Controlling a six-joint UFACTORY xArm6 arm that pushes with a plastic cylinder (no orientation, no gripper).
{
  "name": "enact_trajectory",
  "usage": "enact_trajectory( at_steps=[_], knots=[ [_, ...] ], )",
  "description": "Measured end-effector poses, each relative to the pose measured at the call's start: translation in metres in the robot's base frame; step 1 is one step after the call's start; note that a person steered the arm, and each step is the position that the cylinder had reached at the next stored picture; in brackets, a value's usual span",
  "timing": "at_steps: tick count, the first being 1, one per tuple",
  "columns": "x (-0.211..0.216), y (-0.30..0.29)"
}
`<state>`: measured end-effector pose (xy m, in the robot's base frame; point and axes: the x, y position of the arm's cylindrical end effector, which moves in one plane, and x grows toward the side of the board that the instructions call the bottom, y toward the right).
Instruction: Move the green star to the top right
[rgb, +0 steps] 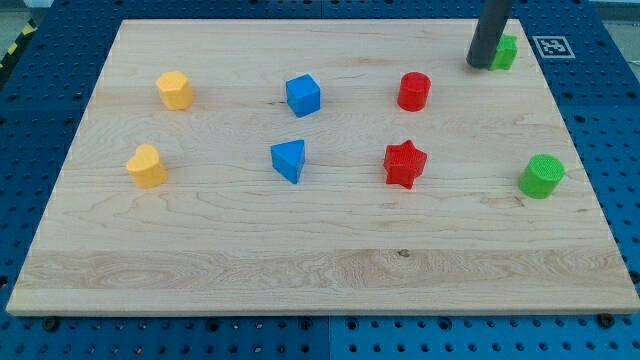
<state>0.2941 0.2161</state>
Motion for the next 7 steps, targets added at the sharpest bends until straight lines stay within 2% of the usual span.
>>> enact_trajectory(
  at_steps=[3,5,6,7],
  knots=[
    [-0.009,0.012],
    [0.018,0.036],
    [0.013,0.041],
    [-0.010,0.038]
  ],
)
